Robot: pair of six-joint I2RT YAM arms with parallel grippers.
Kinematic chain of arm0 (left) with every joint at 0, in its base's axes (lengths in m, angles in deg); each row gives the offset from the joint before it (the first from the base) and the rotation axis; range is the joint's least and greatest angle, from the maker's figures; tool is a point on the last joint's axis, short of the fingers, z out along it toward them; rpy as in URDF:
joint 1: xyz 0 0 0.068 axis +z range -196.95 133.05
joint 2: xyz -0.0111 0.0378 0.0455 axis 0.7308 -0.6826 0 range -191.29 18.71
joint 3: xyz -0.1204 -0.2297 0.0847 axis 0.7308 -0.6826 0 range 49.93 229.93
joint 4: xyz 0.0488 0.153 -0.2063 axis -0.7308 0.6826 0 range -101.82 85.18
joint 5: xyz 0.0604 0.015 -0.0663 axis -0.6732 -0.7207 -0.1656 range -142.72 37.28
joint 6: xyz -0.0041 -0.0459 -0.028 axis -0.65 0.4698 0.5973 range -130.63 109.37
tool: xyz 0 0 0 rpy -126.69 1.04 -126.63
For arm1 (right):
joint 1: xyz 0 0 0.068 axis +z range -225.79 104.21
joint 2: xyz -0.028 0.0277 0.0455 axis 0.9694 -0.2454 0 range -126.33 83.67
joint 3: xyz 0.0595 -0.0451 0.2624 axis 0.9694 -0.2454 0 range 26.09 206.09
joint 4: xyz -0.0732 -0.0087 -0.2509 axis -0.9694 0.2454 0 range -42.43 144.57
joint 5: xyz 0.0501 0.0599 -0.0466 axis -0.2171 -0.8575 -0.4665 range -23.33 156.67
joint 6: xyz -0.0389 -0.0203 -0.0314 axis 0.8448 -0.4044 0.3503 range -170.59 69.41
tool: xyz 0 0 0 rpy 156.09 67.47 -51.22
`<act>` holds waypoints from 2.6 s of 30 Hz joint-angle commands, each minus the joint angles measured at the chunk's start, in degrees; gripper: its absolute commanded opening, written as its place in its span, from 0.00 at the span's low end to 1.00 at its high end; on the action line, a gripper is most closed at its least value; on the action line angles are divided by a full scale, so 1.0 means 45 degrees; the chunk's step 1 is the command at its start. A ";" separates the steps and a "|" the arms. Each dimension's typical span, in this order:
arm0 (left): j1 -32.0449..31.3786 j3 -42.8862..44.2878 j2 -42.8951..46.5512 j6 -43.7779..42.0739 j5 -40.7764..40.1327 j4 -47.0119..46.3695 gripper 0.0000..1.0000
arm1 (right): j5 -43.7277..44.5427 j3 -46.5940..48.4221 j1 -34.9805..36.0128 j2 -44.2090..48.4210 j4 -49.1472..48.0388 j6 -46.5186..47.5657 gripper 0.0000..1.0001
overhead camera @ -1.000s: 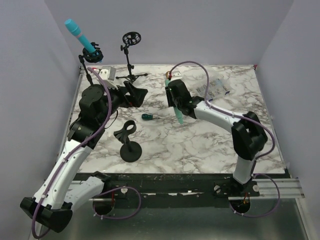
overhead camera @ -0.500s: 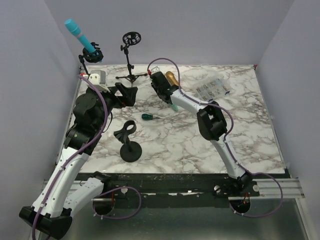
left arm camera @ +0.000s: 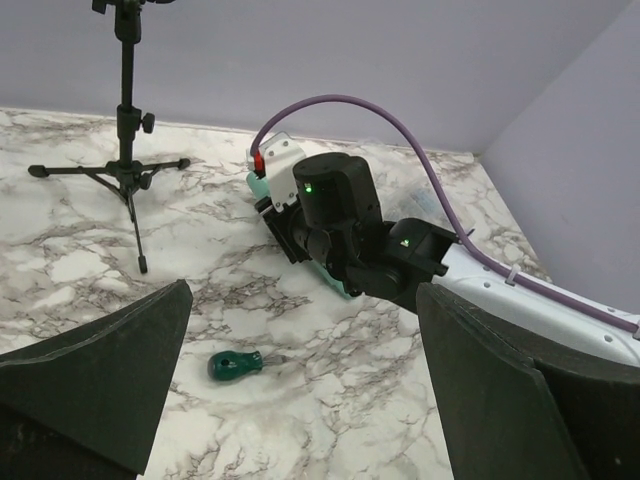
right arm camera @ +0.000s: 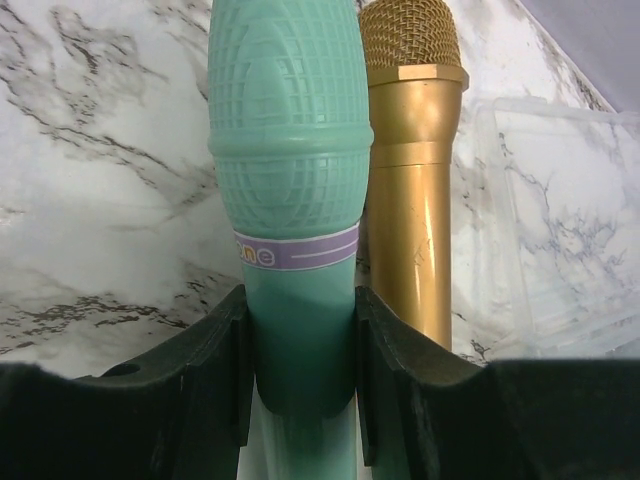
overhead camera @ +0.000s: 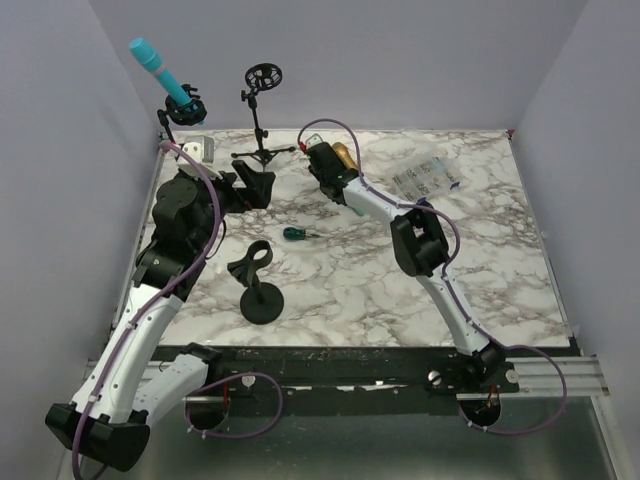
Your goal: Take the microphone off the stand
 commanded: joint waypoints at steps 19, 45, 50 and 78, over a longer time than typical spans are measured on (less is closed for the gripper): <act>0.0473 0.0055 -0.0711 0.0077 0.0533 -0.0180 0.96 | -0.0399 0.0909 -0.0096 0.2086 0.1319 -0.1139 0.68; 0.0552 0.0169 -0.2517 -0.0906 -0.0012 -0.0395 0.98 | -0.5957 -1.6271 -0.0108 1.3363 -0.5649 -0.8117 0.98; 0.1133 0.1094 -0.3423 -0.0014 0.1284 -0.0313 0.98 | -0.6030 -1.6324 -0.0097 1.3654 -0.5435 -0.8026 0.98; 0.3041 0.7012 -1.3327 -0.1802 0.1025 -0.5798 0.94 | -0.4854 -1.7204 -0.0116 1.4258 -0.6088 -0.7267 1.00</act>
